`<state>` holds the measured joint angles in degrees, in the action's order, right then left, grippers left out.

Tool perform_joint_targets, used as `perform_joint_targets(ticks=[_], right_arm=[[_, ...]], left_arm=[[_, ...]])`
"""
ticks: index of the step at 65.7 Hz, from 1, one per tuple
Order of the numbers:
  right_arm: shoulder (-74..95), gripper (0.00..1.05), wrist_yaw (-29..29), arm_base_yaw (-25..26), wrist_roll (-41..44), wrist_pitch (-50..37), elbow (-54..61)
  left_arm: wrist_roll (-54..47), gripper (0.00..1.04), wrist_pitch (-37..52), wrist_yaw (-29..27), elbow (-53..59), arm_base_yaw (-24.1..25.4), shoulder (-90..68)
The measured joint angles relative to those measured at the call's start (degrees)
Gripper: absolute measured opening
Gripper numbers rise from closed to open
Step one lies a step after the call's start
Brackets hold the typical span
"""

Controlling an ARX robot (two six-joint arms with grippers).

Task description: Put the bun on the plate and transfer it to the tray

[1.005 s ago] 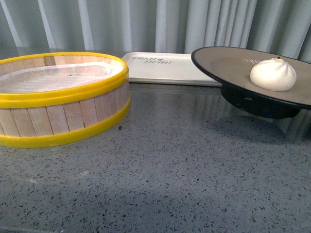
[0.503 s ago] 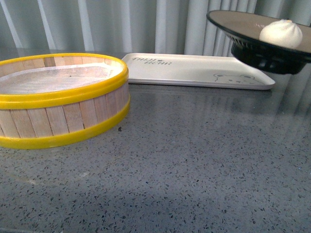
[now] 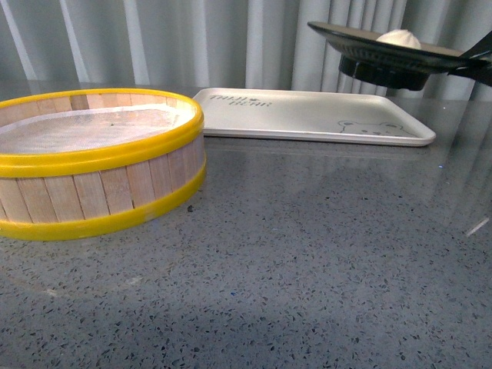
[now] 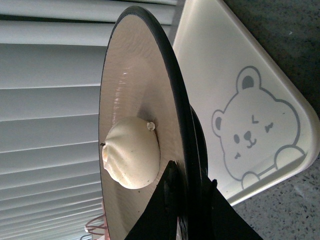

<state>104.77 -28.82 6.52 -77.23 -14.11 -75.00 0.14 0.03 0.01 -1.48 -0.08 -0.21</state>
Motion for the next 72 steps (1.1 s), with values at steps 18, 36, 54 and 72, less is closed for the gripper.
perform_joint_targets(ticks=[18,36,54,72], right_arm=[[6.9,0.03,1.7,-2.1,5.0,3.9,-4.9],[9.2,0.03,2.3,-1.7,7.0,3.4,-7.4],[11.6,0.03,1.5,-1.5,7.0,3.1,-10.1],[14.6,0.03,1.0,-0.9,6.7,5.0,-14.0]], left_arm=[[0.0,0.98,0.0,0.0,0.0,0.0,0.0],[0.0,0.98,0.0,0.0,0.0,0.0,0.0],[0.0,0.98,0.0,0.0,0.0,0.0,0.0],[0.0,0.98,0.0,0.0,0.0,0.0,0.0]])
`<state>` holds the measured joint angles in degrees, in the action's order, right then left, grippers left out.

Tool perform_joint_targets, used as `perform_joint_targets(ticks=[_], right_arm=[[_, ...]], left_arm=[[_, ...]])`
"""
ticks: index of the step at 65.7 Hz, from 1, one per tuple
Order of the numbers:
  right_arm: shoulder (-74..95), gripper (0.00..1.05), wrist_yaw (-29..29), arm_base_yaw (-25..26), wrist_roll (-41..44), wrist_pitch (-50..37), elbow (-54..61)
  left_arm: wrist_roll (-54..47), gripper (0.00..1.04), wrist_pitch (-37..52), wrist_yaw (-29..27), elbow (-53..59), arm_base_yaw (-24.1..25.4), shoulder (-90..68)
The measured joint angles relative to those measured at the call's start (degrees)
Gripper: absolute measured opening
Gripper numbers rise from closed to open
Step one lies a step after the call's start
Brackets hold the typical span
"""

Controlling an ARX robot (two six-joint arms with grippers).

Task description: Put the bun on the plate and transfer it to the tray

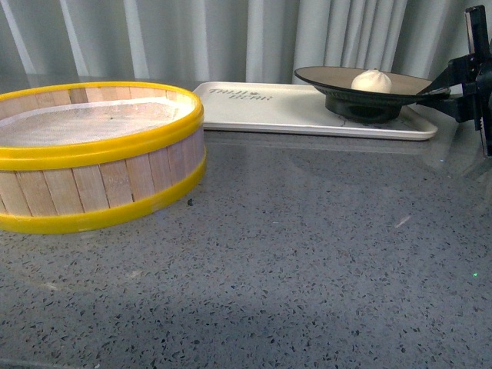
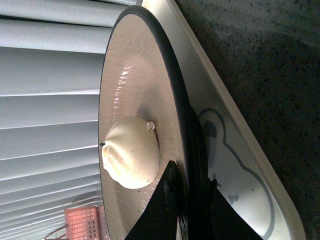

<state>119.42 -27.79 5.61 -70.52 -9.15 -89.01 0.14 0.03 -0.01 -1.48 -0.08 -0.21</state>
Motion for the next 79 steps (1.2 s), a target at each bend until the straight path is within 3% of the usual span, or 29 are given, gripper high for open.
perform_joint_targets(ticks=[19,55,73,79], right_arm=[[0.0,0.04,-0.4,-0.4,2.0,1.2,0.0],[-2.8,0.98,-1.0,1.2,1.4,2.3,0.1],[-11.0,0.96,-2.0,3.5,0.8,-1.4,7.7],[-16.3,0.96,1.2,4.8,3.3,-3.1,13.7]], left_arm=[[0.0,0.98,0.0,0.0,0.0,0.0,0.0],[0.0,0.98,0.0,0.0,0.0,0.0,0.0],[0.0,0.98,0.0,0.0,0.0,0.0,0.0],[0.0,0.98,0.0,0.0,0.0,0.0,0.0]])
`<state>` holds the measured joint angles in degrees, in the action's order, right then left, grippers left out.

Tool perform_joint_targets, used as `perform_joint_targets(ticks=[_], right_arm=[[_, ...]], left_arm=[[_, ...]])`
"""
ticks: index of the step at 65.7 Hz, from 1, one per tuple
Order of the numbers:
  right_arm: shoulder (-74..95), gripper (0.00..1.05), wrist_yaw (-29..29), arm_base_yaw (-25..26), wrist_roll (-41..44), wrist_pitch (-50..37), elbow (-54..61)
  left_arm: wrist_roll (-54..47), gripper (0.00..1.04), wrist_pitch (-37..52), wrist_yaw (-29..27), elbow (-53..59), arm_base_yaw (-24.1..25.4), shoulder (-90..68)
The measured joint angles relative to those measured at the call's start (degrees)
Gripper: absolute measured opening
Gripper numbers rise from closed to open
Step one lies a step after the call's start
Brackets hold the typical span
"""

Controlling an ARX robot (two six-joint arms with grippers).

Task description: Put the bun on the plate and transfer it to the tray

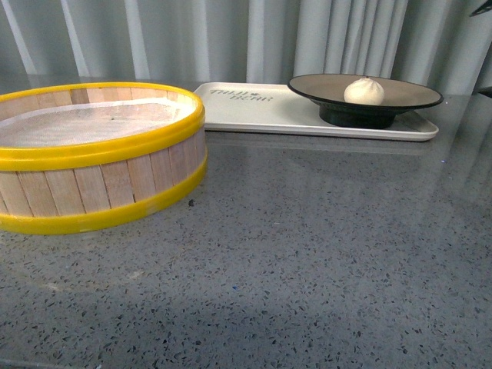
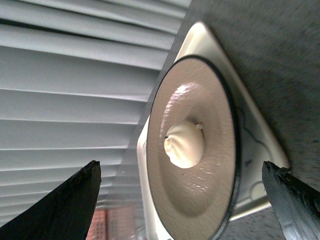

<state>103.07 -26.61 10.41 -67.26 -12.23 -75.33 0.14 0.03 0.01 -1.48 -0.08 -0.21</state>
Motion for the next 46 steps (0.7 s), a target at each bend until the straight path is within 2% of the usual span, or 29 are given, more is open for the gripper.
perform_joint_targets(ticks=[7,12,15,18,20,22,24,28,32,35,46], right_arm=[[-10.4,0.96,8.6,3.0,9.2,-2.4,10.5],[-22.8,0.96,20.2,6.3,24.0,-6.7,22.4],[-28.4,0.96,24.4,7.8,29.4,-8.6,27.9],[-35.5,0.96,28.5,9.3,38.2,-11.2,35.1],[-39.7,0.95,27.6,10.6,42.1,-12.7,39.0],[-43.5,0.91,21.8,12.5,47.8,-14.4,42.8],[-48.6,0.84,13.4,14.8,53.6,-14.7,47.3],[-56.0,0.73,3.5,17.1,59.5,-12.9,54.1],[-63.4,0.62,-1.5,18.1,62.8,-9.2,60.0],[-68.2,0.55,-1.7,17.9,64.1,-6.6,63.2],[-79.1,0.27,5.2,12.3,66.1,-3.3,67.2]], left_arm=[[0.0,0.98,0.0,0.0,0.0,0.0,0.0],[0.0,0.98,0.0,0.0,0.0,0.0,0.0],[0.0,0.98,0.0,0.0,0.0,0.0,0.0],[0.0,0.98,0.0,0.0,0.0,0.0,0.0],[0.0,0.98,0.0,0.0,0.0,0.0,0.0],[0.0,0.98,0.0,0.0,0.0,0.0,0.0],[0.0,0.98,0.0,0.0,0.0,0.0,0.0],[0.0,0.98,0.0,0.0,0.0,0.0,0.0],[0.0,0.98,0.0,0.0,0.0,0.0,0.0],[0.0,0.98,0.0,0.0,0.0,0.0,0.0],[0.0,0.98,0.0,0.0,0.0,0.0,0.0]])
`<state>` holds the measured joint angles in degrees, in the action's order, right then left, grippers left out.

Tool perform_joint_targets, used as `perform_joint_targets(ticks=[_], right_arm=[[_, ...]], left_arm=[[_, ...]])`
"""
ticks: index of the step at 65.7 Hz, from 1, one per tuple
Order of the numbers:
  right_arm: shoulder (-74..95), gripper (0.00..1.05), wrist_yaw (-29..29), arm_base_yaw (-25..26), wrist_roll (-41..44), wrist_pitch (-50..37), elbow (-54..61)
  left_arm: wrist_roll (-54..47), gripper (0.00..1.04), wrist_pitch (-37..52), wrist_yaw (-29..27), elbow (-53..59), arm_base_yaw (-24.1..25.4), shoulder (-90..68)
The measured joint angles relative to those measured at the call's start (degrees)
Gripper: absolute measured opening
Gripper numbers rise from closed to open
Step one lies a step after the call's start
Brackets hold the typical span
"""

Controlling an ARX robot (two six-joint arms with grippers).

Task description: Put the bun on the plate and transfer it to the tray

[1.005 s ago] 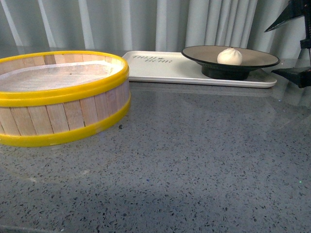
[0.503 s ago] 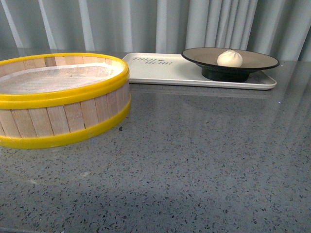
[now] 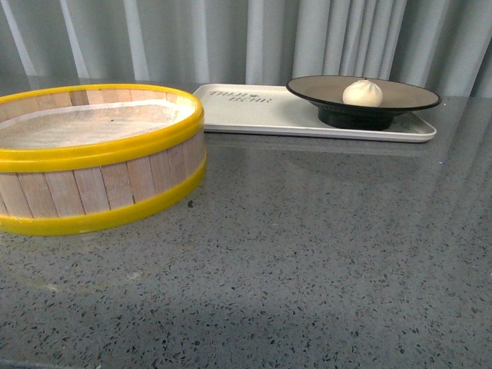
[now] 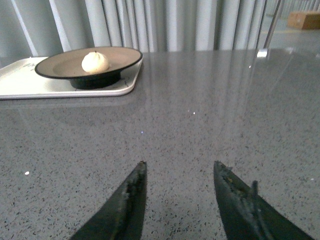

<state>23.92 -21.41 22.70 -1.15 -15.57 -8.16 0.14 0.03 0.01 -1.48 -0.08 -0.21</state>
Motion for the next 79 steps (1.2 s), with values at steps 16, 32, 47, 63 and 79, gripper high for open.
perform_joint_targets(ticks=[16,32,47,63,79], right_arm=[[-7.0,0.02,8.9,-9.4,0.9,3.7,3.6],[-11.9,0.02,16.5,-16.7,1.0,6.5,5.3],[-22.9,0.02,21.3,-22.5,1.0,15.4,7.6],[-23.6,0.02,21.3,-22.5,1.0,15.5,7.8],[-23.6,0.09,21.3,-22.5,1.0,15.5,7.8]], left_arm=[[0.0,0.98,0.0,0.0,0.0,0.0,0.0],[0.0,0.98,0.0,0.0,0.0,0.0,0.0],[0.0,0.98,0.0,-0.2,0.0,0.0,0.0],[0.0,0.98,0.0,0.0,0.0,0.0,0.0],[0.0,0.98,0.0,0.0,0.0,0.0,0.0]])
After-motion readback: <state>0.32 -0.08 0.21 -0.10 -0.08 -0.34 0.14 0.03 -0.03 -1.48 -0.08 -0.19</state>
